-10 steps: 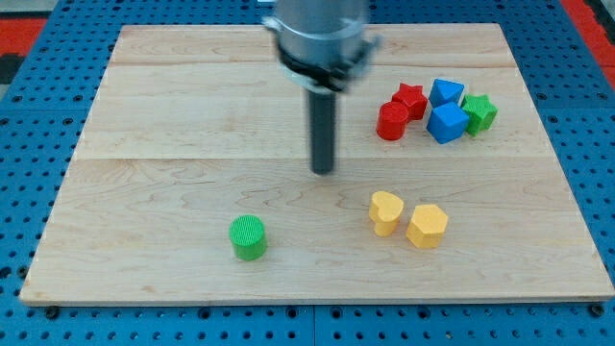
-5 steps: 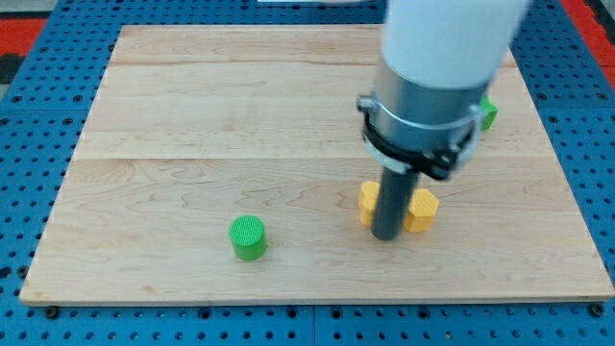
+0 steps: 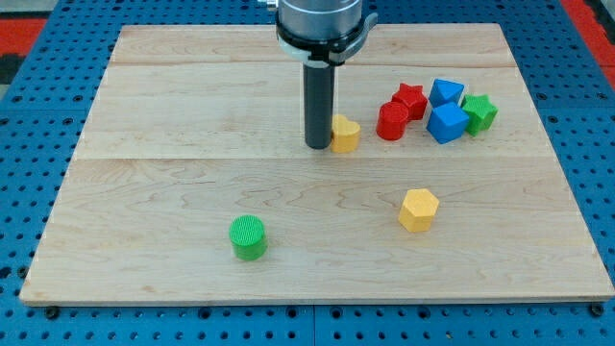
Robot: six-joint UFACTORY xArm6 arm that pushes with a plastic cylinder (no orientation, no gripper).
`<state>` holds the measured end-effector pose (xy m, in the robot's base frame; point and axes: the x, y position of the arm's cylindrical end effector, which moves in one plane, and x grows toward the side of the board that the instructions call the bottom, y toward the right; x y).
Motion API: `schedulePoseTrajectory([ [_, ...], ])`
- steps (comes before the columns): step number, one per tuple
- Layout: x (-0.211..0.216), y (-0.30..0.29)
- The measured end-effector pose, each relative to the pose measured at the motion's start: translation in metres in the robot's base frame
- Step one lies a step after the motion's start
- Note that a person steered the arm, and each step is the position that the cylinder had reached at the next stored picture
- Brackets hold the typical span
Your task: Move the yellow blocks into the red circle
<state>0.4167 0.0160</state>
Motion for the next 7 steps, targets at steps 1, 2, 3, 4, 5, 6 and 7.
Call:
schedulePoseTrajectory([
  [1, 0.007, 0.014],
  [2, -0.007, 0.056],
  [3, 0.067, 0.039],
  [4, 0.072, 0.133],
  [5, 0.101, 0.173],
  [6, 0.143, 0.12],
  [7, 0.09, 0.064],
])
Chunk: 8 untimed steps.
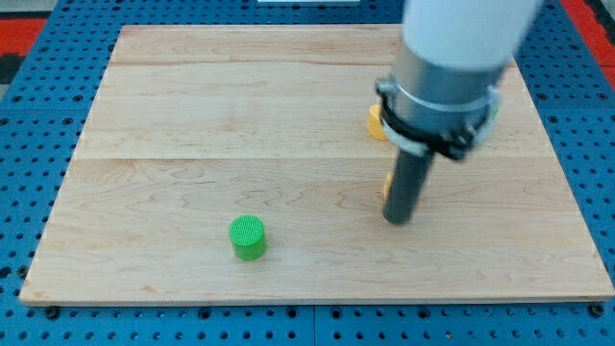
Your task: Move the yellow blocks into the red circle
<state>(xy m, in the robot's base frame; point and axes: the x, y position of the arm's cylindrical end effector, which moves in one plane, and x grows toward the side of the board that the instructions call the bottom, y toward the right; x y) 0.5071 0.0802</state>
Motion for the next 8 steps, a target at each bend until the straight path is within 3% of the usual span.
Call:
schedulePoseTrajectory([
  [1, -0.03, -0.047],
  [2, -0.031, -0.075],
  [3, -0.01, -0.077],
  [4, 0.042, -0.052],
  [5, 0.035, -0.04],
  [8, -0.056, 0.023],
])
